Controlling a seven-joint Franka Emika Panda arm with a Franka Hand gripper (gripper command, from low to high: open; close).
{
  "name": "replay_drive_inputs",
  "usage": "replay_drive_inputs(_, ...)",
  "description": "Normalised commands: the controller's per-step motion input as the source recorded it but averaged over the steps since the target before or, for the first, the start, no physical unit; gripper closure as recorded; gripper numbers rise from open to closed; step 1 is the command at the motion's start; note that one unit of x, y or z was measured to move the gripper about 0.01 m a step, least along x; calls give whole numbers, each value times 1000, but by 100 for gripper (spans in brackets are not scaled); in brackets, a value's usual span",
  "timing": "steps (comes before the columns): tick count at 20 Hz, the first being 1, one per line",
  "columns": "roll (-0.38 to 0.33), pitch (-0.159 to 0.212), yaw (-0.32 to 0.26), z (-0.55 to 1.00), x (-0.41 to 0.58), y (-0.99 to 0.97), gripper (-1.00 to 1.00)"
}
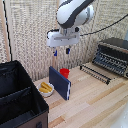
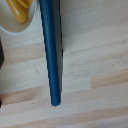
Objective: Please shift your gripper toward the book. Carefully hold the book with your gripper. Gently transport the book using your gripper to the caddy's front section. Safely let the book go into the caddy's front area.
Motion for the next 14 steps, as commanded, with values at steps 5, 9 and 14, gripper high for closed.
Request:
replay_drive_inputs(5, -34, 20, 0, -343, 21, 326, -100)
replay_drive_inputs(9, -40, 19, 0, -358, 38, 344, -100)
replay_drive_inputs(14, -9, 37, 22, -380, 139, 71, -100)
